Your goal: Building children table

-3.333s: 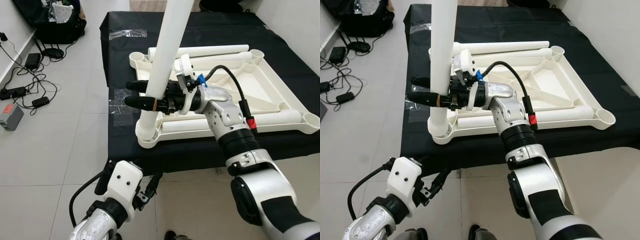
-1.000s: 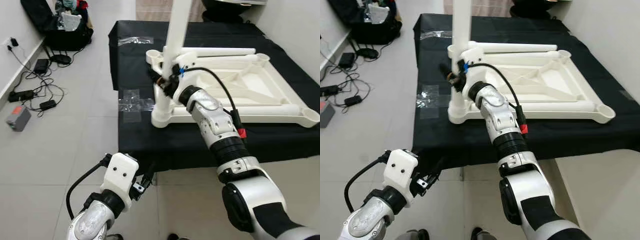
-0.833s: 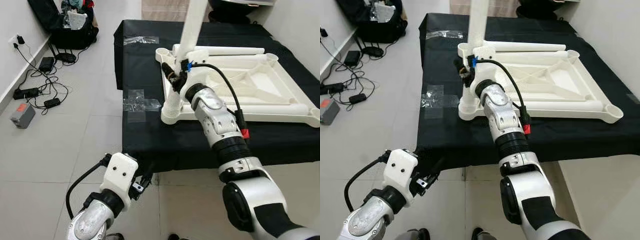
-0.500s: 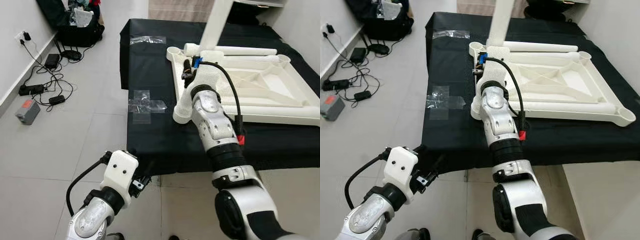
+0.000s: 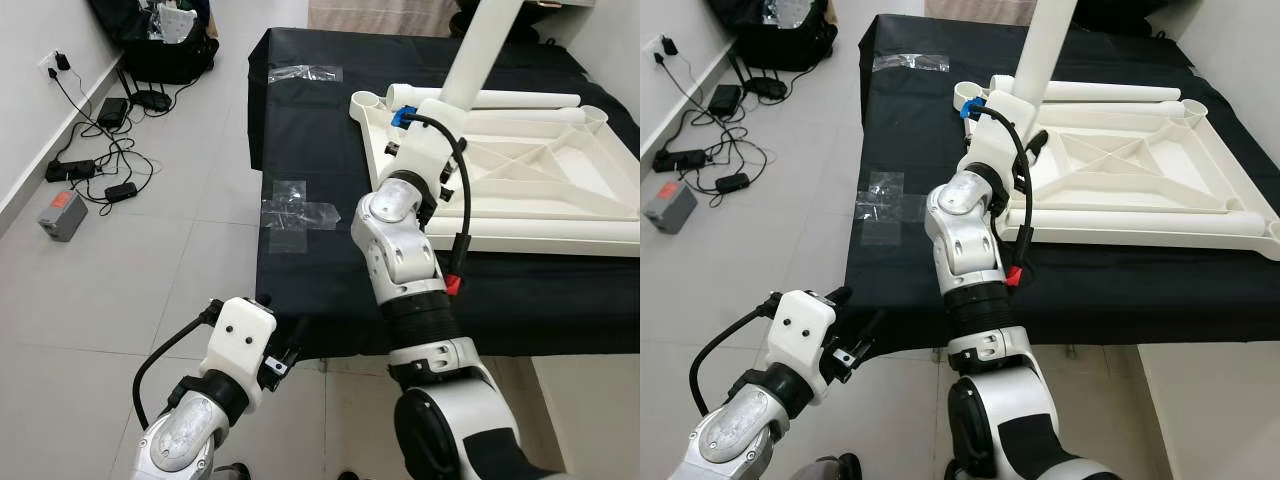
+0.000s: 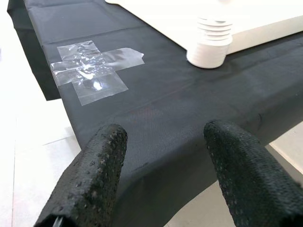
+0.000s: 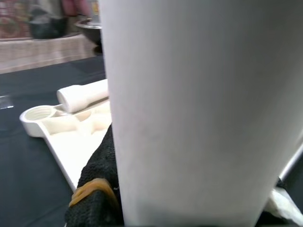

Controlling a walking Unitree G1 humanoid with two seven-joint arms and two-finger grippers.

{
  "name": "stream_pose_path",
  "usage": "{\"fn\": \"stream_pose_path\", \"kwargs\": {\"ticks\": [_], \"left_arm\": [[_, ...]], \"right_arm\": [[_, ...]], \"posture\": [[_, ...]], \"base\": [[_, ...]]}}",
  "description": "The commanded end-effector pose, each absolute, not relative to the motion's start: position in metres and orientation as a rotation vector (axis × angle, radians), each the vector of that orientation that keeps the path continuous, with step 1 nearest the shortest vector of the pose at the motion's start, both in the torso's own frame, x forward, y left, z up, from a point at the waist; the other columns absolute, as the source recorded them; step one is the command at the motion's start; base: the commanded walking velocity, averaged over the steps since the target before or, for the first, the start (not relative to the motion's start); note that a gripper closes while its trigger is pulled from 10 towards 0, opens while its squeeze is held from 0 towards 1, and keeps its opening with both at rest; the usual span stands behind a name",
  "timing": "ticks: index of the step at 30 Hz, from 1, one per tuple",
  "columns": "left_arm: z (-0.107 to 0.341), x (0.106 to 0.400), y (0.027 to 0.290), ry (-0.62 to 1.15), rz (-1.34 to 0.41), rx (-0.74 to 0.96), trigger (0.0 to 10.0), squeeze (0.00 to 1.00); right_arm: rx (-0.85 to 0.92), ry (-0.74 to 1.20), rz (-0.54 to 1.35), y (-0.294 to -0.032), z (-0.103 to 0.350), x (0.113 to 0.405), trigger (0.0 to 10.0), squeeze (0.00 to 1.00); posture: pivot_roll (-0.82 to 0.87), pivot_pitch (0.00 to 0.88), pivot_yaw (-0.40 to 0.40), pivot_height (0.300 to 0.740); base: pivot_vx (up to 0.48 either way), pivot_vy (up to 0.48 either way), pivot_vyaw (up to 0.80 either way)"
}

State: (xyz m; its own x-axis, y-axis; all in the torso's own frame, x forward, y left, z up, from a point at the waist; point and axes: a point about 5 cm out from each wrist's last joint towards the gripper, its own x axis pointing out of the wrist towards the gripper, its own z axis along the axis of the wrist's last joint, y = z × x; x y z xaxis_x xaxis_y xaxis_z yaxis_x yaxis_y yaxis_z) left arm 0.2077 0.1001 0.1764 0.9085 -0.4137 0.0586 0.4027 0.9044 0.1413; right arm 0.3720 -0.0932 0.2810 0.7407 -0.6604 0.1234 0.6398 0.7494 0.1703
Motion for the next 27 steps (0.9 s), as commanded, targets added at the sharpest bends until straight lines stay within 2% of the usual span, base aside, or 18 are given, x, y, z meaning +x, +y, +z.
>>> {"fn": "stream_pose_path", "kwargs": {"ticks": [1,11,27], "left_arm": [[0.171,0.207,0.098,-0.062,-0.432,0.112,10.0,0.00],[0.170,0.207,0.097,-0.063,-0.443,0.118,10.0,0.00],[0.169,0.206,0.097,-0.060,-0.449,0.124,10.0,0.00]], "right_arm": [[0.074,0.077,-0.809,-0.105,0.231,0.373,10.0,0.00],[0.093,0.041,-0.745,-0.095,0.238,0.374,10.0,0.00],[0.137,-0.026,-0.646,-0.096,0.230,0.365,10.0,0.00]], "posture": [[0.09,0.247,-0.116,0.740],[0.09,0.247,-0.112,0.740],[0.09,0.233,-0.103,0.740]], "base": [[0.000,0.000,0.00],[0.000,0.000,0.00],[0.000,0.000,0.00]]}}
